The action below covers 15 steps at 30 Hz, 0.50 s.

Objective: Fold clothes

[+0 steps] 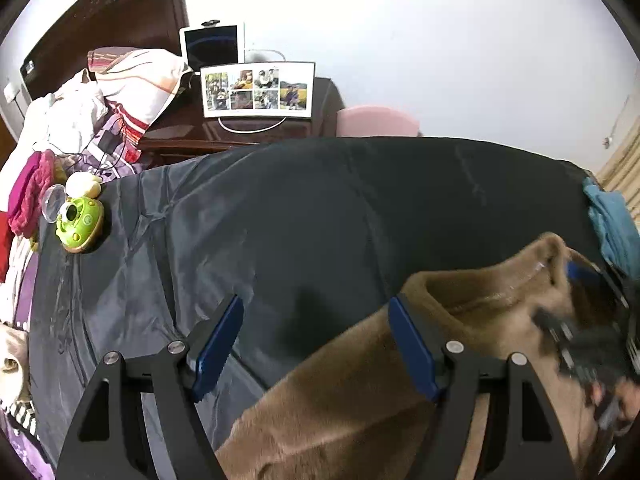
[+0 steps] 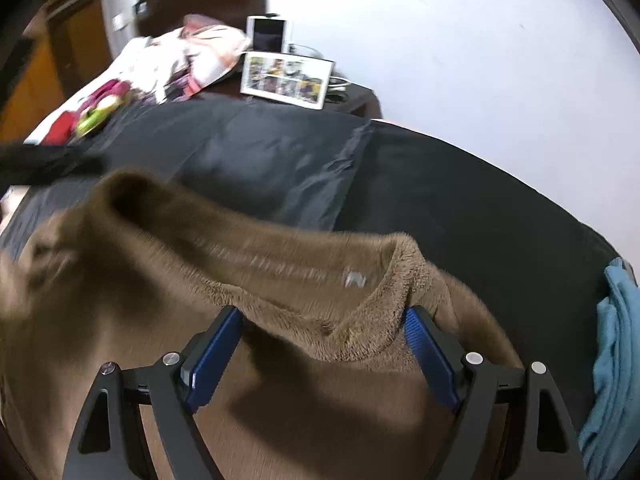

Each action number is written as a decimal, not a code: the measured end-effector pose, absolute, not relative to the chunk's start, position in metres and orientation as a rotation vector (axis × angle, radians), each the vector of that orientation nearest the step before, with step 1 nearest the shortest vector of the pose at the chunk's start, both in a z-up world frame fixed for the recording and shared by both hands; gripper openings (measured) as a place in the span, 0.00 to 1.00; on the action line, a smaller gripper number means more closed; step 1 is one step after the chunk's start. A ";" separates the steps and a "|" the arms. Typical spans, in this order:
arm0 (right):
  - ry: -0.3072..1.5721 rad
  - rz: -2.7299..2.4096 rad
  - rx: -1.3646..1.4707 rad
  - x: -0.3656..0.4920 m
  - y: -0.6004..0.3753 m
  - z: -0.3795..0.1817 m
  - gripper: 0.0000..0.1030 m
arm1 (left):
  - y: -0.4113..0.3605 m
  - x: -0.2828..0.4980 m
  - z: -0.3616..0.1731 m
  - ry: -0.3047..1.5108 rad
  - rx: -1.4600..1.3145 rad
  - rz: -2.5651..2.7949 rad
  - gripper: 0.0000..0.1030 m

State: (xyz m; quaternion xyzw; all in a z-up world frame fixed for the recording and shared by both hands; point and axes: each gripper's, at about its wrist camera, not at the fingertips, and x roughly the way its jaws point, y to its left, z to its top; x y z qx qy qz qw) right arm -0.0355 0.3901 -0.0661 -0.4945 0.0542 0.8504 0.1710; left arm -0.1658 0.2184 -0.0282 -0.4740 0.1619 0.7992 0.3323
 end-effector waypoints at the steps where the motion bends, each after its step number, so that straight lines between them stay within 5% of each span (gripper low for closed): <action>1: 0.163 2.393 -1.409 -0.043 0.396 -0.069 0.82 | 0.217 -0.163 -0.028 0.423 -1.234 2.072 0.76; 12: 0.190 2.336 -1.432 -0.054 0.395 -0.072 0.85 | 0.250 -0.148 -0.079 0.539 -1.289 1.980 0.77; 15: 0.205 2.367 -1.395 -0.043 0.387 -0.057 0.85 | 0.248 -0.155 -0.086 0.499 -1.309 1.991 0.85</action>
